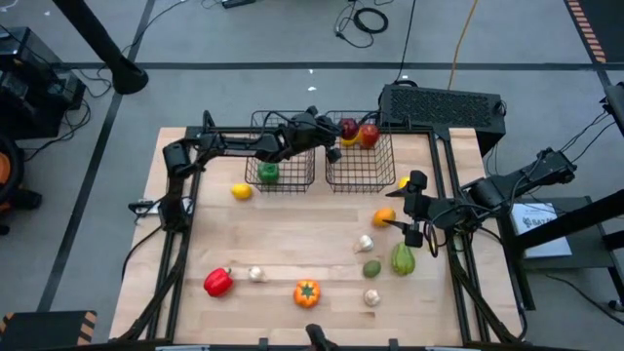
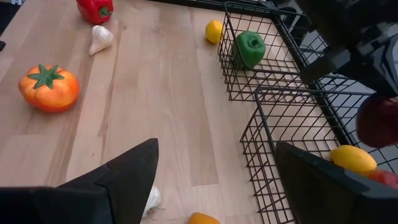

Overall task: Sort produce into baskets
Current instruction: Put the dark red apple into the right wire basket

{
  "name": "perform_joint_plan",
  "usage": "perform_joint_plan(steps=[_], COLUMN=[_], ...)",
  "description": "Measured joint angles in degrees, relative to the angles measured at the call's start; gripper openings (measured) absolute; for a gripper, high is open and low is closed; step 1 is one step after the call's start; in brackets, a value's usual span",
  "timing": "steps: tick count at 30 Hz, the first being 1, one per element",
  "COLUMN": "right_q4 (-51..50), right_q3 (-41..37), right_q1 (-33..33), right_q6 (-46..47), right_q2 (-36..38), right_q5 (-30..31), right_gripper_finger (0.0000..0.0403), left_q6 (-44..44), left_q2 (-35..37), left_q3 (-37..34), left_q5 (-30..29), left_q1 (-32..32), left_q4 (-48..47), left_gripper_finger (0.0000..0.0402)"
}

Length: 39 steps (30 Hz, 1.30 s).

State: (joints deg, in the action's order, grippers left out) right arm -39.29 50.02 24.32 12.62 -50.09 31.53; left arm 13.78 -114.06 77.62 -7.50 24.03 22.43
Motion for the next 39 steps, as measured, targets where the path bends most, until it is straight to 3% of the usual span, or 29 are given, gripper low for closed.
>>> perform_joint_plan(steps=[7,16,26,39], right_q4=[0.01,0.94,1.79,1.79], right_q3=[0.0,0.0,0.0,0.0], right_q1=[0.0,0.0,0.0,0.0], right_q6=[-0.01,-1.49,-1.96,-2.54], right_q2=[0.0,0.0,-0.02,-0.02], right_q5=[-0.01,0.11,0.14,0.1], right_gripper_finger=[0.0313,0.0313,0.0313,0.0313], left_q6=[-3.1,-4.96,-7.45,-7.52], left_q2=[0.14,-1.27,-6.37,-6.56], left_q3=[0.48,14.07,16.52,16.55], left_q5=[-2.17,-2.4,-2.04,-3.4], left_q1=[0.37,0.09,0.08,2.32], left_q4=[-1.82,-22.76,-23.67,-25.2], left_gripper_finger=[0.0018,0.0019,0.002,0.002])
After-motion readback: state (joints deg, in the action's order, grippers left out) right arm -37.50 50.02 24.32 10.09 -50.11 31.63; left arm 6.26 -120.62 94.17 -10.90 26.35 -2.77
